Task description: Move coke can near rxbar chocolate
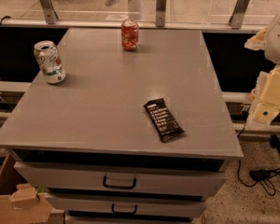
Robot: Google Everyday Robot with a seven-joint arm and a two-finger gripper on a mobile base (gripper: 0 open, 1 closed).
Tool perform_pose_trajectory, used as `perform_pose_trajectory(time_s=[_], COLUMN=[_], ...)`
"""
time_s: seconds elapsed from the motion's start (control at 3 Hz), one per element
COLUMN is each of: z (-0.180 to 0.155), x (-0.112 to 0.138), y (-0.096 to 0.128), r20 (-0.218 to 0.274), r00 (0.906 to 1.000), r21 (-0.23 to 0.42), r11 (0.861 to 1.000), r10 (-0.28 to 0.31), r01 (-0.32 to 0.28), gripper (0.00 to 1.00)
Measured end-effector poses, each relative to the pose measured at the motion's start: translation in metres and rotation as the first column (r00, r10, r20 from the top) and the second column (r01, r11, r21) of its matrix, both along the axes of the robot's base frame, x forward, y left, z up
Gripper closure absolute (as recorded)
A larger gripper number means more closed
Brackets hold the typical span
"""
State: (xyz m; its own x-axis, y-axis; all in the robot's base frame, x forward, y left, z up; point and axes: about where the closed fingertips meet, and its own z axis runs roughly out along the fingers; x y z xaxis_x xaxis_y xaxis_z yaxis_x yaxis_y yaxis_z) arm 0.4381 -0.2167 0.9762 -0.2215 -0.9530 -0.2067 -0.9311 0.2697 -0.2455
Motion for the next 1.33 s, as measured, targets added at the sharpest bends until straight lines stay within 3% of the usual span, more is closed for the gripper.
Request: perform_pose_trajectory(time_s=[0.33,0.67,1.0,1.33], z=[0.000,-0.004,-0.010,-0.003], x=[0.000,0.019,0.075,0.154], y=[0.000,0.009,0.031,0.071], r20=[0.000,0.015,0.072,0.198], r00=[1.0000,0.9998,0.9964,0.9783], r21=[0.000,0.048,0.130,0.244], r11=[1.000,0.999,0.990,0.964], r10=[0.000,0.016,0.045,0.059], r01=[0.000,-0.017,-0.054,-0.107], gripper=[0.00,0.00,0.00,0.00])
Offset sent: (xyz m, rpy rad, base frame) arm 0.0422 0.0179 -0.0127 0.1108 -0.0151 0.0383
